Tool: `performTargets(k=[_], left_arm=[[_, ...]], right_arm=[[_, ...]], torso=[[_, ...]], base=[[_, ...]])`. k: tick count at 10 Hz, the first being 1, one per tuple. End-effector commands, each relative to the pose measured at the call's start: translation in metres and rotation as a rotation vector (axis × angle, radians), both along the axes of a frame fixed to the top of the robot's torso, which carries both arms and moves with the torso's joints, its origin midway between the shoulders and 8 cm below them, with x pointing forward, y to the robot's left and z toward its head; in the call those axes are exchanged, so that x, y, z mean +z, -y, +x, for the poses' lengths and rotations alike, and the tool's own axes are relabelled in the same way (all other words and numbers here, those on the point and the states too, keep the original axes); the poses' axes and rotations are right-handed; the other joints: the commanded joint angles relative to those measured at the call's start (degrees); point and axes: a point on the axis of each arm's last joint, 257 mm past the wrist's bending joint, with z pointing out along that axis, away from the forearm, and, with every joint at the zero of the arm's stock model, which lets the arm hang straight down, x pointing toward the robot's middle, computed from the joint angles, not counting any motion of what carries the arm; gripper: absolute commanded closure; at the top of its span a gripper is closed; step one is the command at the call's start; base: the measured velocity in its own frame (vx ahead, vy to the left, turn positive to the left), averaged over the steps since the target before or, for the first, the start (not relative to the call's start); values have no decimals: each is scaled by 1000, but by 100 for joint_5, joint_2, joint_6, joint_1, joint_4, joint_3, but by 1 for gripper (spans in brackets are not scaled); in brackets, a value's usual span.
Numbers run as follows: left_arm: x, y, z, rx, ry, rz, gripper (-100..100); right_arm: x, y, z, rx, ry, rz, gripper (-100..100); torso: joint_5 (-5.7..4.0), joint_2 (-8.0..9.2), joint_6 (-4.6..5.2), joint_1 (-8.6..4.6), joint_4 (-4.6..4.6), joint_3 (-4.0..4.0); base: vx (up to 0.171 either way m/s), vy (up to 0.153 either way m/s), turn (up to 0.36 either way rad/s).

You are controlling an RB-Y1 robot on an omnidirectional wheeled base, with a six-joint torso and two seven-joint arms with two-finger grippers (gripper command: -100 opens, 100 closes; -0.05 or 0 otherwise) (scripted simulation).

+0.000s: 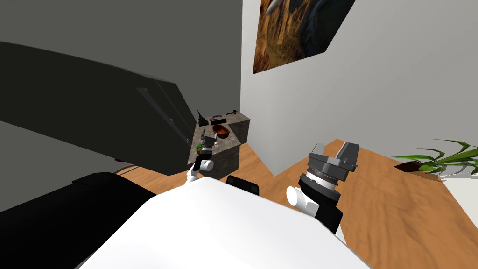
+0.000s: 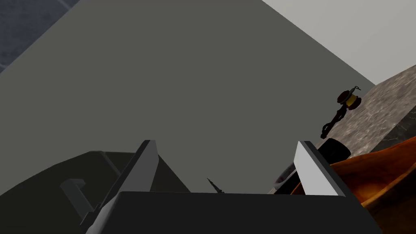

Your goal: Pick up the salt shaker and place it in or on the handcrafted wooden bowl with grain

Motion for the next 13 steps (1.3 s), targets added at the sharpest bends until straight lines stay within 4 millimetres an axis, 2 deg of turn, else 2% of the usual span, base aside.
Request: performTargets(k=[1, 2, 3, 4, 5, 9, 13], left_arm=[[-18, -10, 4, 3, -22, -54, -100], [-30, -18, 5, 6, -36, -99, -100], [-32, -18, 5, 7, -40, -100, -100], [-46, -26, 6, 12, -54, -145, -100], [-46, -26, 6, 12, -54, -145, -100], [-96, -51, 5, 39, -96, -318, -100], [-141, -67, -2, 76, -118, -478, -100]], right_arm=[[0, 0, 0, 0, 0, 0, 0], [0, 0, 0, 0, 0, 0, 0], [0, 0, 0, 0, 0, 0, 0], [0, 0, 0, 0, 0, 0, 0], [0, 0, 0, 0, 0, 0, 0], [0, 0, 0, 0, 0, 0, 0], [0, 0, 0, 0, 0, 0, 0]], torso=[[0, 0, 0, 0, 0, 0], [2, 2, -1, 7, 0, 1], [1, 1, -2, 3, 0, 1], [1, 4, 0, 5, 1, 2], [1, 6, -1, 3, 1, 4], [1, 0, -1, 2, 0, 0], [1, 3, 0, 5, 1, 2]], base=[[49, -38, 41], [59, -54, 87], [48, -50, 28], [41, -51, 35], [38, -39, 30], [60, -53, 68], [51, -51, 66]])
